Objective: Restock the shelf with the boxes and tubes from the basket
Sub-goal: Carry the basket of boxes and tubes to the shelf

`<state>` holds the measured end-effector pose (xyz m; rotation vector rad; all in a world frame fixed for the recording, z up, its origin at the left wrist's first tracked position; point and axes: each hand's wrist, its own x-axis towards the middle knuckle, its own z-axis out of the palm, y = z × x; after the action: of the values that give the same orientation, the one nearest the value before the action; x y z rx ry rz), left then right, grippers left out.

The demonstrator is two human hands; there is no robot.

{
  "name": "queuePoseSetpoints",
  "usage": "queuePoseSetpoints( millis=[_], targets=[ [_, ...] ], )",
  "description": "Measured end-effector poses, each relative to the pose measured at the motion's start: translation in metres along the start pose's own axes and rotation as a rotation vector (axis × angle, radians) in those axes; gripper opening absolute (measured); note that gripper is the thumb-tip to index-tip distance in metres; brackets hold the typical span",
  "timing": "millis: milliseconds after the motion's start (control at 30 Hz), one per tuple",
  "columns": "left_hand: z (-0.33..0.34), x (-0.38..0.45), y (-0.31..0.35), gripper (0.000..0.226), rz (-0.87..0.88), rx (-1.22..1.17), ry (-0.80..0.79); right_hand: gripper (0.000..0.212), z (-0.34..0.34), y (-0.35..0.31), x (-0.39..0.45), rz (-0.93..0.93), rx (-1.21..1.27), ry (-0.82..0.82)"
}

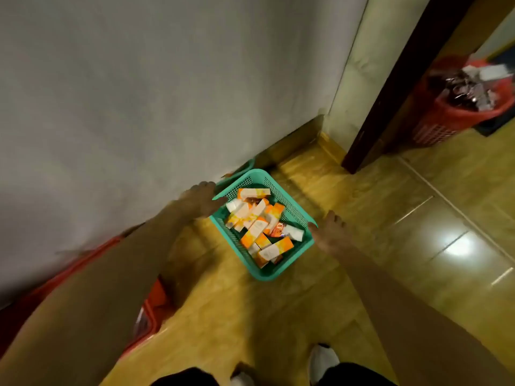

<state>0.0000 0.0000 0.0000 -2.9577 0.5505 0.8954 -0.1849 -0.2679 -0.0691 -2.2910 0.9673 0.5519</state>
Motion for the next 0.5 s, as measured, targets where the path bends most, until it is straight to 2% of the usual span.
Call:
queuePoseSetpoints(
  millis=[133, 233, 300, 400, 500],
  targets=[
    [0.068, 0.064, -0.015, 0.066, -0.011, 0.049, 0.022, 0.081, 0.062, 0.016, 0.069, -0.102, -0.094, 0.027],
    [0.116, 0.114, -0.030, 0.074, -0.028, 0.072, 0.032, 0.084, 0.107, 0.025, 0.117, -0.121, -0.123, 0.070],
    [0.139, 0.143, -0.039, 0.083, -0.048, 0.094, 0.016, 0.091, 0.128, 0.026, 0.141, -0.086, -0.073, 0.054],
    [0.170, 0.179, -0.048, 0.085, -0.079, 0.110, 0.021, 0.103, 0.157, 0.029, 0.168, -0.030, 0.035, 0.013],
    [0.196, 0.202, -0.052, 0.083, -0.096, 0.110, 0.042, 0.116, 0.182, 0.041, 0.182, -0.066, -0.033, -0.007]
  ],
)
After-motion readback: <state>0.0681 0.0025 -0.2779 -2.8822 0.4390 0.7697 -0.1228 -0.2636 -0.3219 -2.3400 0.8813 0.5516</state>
